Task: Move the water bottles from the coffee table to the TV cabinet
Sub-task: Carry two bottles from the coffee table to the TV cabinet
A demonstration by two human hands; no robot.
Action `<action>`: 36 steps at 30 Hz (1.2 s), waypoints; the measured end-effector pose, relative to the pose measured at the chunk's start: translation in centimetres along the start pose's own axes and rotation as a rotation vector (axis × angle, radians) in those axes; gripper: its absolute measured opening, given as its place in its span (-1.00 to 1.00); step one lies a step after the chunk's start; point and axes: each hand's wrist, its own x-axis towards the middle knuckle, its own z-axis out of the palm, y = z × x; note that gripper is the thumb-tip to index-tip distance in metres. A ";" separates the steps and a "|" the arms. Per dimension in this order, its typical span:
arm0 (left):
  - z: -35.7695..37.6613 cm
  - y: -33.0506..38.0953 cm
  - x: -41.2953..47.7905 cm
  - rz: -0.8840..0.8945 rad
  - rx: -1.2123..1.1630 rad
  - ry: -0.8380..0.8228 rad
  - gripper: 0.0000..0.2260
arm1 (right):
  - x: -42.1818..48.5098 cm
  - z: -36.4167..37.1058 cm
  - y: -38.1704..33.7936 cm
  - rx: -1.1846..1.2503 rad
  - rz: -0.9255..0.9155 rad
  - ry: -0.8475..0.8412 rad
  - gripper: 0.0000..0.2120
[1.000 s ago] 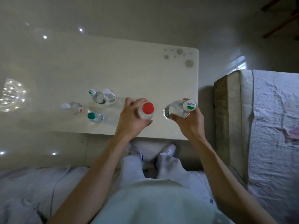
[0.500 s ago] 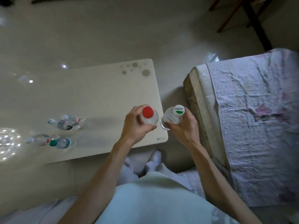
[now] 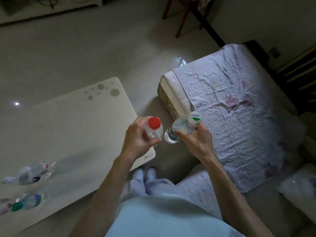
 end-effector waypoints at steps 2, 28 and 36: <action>0.7 0.3 0.7 0.002 0.027 -0.009 -0.41 | -0.1 -0.6 0.2 0.008 0.001 0.023 -0.51; 13.1 15.8 11.4 -0.034 -0.072 0.102 -0.46 | 14.9 -16.9 6.4 -0.029 -0.273 0.002 -0.36; 11.8 16.5 14.8 -0.134 -0.050 0.253 -0.52 | 20.5 -16.8 4.3 -0.061 -0.268 -0.017 -0.30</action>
